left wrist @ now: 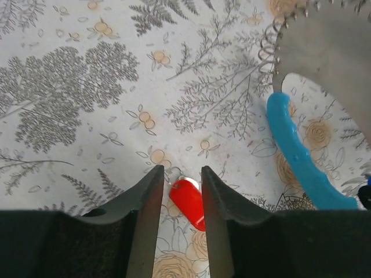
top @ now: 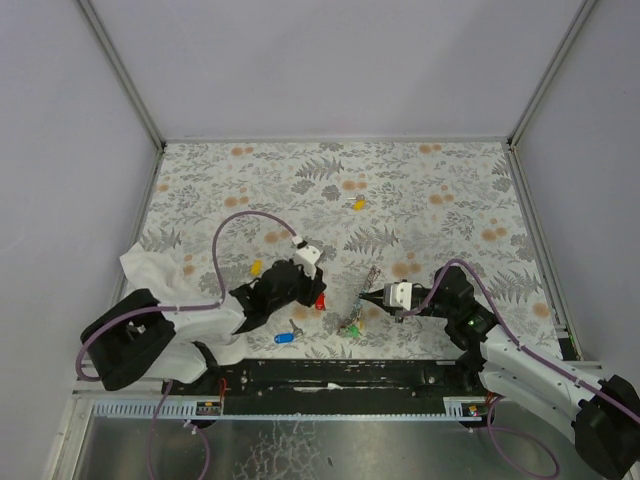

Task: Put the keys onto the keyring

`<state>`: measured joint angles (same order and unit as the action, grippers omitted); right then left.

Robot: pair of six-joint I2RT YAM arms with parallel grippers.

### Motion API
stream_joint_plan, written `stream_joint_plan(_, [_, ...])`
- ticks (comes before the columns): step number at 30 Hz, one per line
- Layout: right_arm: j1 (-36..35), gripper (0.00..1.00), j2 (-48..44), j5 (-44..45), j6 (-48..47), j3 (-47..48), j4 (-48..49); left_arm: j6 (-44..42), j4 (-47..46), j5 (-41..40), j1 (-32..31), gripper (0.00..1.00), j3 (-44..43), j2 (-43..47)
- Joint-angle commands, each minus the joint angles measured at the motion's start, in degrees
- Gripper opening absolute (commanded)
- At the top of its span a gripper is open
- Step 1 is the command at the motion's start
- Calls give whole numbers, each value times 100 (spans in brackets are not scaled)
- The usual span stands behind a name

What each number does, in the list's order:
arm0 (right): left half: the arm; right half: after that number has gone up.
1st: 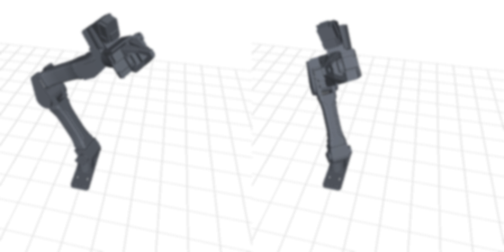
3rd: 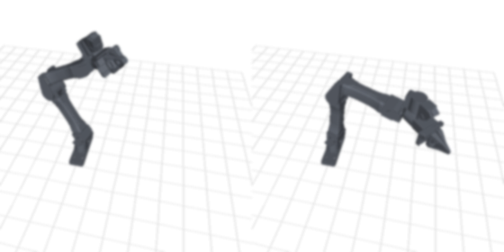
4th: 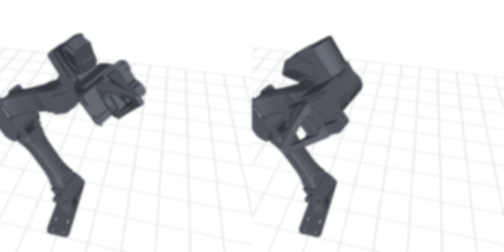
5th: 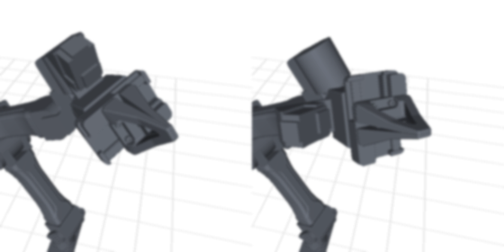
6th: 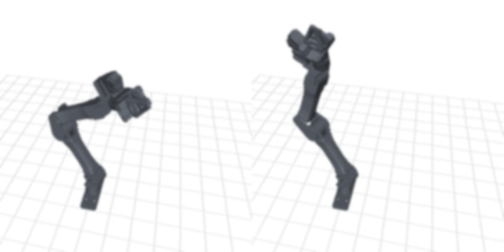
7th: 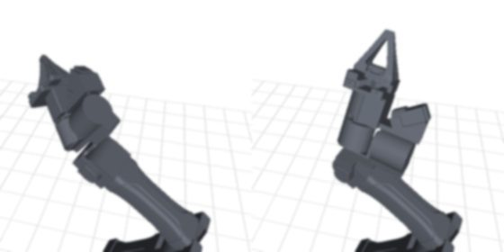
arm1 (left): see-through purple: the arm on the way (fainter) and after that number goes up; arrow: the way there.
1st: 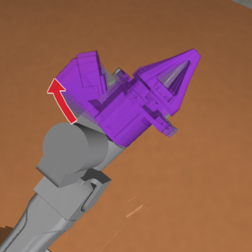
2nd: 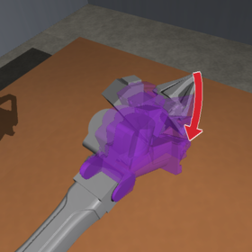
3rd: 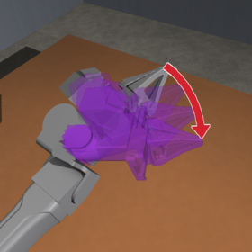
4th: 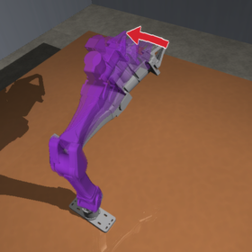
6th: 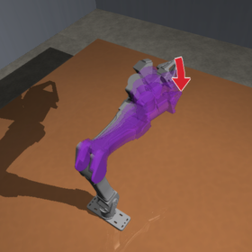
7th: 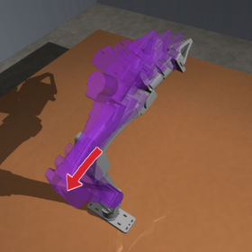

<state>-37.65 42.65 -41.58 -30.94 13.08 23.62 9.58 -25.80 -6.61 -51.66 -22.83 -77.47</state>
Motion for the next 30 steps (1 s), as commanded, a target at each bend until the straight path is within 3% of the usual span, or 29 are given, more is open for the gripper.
stream_joint_plan(1, [38,0,-54,-16,57,142,416,196,497,1287,572,33,-290,293])
stream_joint_plan(7, [38,0,-73,-25,71,149,400,1116,936,2368,1133,34,-528,40])
stream_joint_plan(18, [38,0,-63,-44,80,145,394,1181,1768,2672,1521,33,-1224,-888])
stream_joint_plan(30, [38,0,-48,-60,79,151,389,1126,1936,2951,1585,30,-1503,-1278])
